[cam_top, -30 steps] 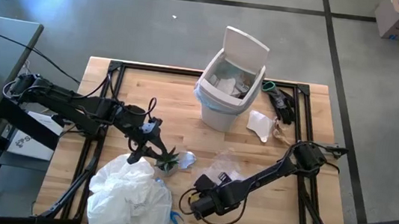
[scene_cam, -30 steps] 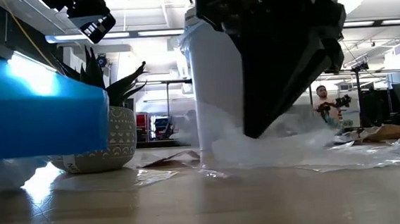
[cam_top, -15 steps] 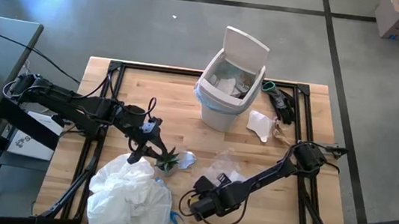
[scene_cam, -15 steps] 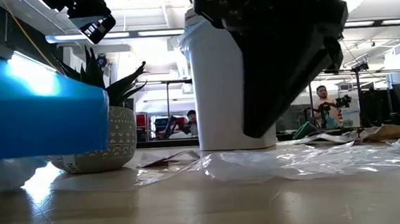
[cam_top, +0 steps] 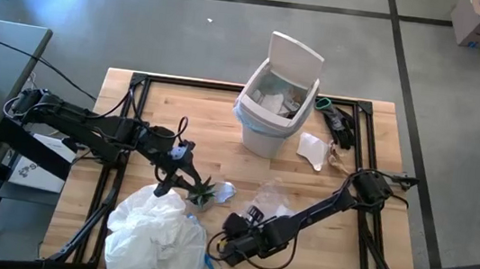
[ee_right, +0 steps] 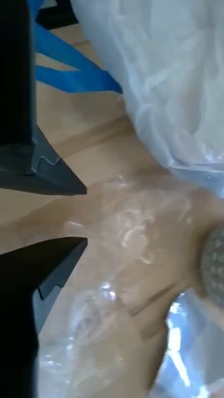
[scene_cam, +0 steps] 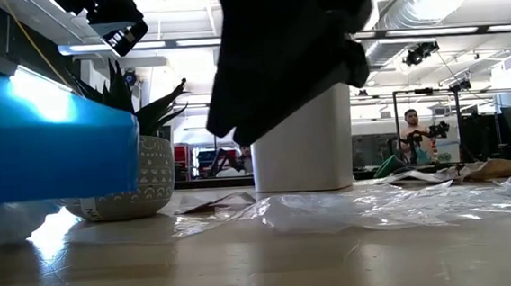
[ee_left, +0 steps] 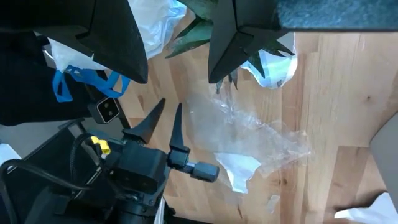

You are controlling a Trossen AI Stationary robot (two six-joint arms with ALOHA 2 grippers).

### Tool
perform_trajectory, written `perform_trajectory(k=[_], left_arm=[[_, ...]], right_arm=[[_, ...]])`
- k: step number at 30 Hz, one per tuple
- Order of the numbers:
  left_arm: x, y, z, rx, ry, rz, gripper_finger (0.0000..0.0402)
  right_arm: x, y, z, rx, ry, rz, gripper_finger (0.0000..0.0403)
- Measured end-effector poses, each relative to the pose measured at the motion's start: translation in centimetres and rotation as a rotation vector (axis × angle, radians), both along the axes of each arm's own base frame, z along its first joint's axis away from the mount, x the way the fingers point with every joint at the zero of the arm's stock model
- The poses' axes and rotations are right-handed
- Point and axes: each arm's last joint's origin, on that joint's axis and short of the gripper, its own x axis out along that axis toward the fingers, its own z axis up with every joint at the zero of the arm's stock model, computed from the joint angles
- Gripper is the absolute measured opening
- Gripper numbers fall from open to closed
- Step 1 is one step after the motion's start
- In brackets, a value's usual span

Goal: Place trash/remove bag and relplace
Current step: Put the transparent plastic into the trash bin

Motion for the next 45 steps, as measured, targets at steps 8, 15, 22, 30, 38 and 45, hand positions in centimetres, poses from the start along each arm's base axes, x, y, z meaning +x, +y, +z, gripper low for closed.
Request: perform_trajectory(k=[8, 15, 22, 30, 38, 45], left_arm=[[0.0, 0.0, 0.0, 0.002, -0.001, 0.004, 0.0154], [0.0, 0.0, 0.0, 0.003, -0.001, 0.005, 0.0154], [0.0, 0.0, 0.0, 0.003, -0.001, 0.005, 0.0154], [0.0, 0.0, 0.0, 0.003, -0.001, 0.005, 0.0154], [0.0, 0.0, 0.0, -0.006, -0.003, 0.007, 0.0154], [0.0, 0.0, 0.0, -0.006, -0.002, 0.007, 0.0154]], right_arm=[[1.3, -0.3, -1.3, -0.039, -0.034, 0.081, 0.0108], [2.0, -1.1, -3.2, -0.017, 0.024, 0.093, 0.0108], [2.2, -1.2, -4.9, 0.012, 0.075, 0.109, 0.0105], [2.0, -1.4, -5.2, 0.006, 0.109, 0.091, 0.002], [1.9, -1.4, -4.9, 0.012, 0.103, 0.087, 0.0001], [1.5, -1.7, -1.7, -0.025, 0.03, 0.063, 0.0]])
